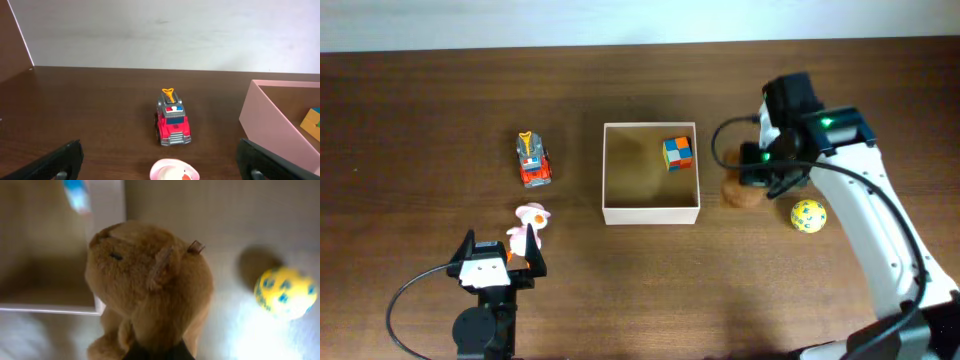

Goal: Pack container
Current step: 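Close the right gripper on the capybara and lift it, then carry the capybara left over the box and lower it inside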

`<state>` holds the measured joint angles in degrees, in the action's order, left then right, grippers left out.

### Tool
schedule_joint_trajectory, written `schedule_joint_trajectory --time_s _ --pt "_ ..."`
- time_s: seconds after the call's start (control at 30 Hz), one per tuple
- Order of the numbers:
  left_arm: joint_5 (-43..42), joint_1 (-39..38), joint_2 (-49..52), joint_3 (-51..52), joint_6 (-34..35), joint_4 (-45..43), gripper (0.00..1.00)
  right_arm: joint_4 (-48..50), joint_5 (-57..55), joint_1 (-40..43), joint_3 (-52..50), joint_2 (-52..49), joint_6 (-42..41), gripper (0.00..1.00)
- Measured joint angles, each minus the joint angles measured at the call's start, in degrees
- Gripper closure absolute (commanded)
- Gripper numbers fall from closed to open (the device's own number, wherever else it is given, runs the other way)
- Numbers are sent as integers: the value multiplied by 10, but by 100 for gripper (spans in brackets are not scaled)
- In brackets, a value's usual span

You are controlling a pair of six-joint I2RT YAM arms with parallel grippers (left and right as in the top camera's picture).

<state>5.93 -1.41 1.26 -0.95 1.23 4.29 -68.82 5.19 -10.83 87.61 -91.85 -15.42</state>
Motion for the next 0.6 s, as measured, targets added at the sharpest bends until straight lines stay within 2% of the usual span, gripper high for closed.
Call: schedule_joint_trajectory --time_s 0.13,0.4,0.6 --pt "0 0 0 0 0 0 1 40 0 -26 33 4 5 96" --pt "0 0 0 0 0 0 1 145 6 -120 36 -9 49 96" --pt "0 0 0 0 0 0 1 151 6 -157 37 -71 78 96"
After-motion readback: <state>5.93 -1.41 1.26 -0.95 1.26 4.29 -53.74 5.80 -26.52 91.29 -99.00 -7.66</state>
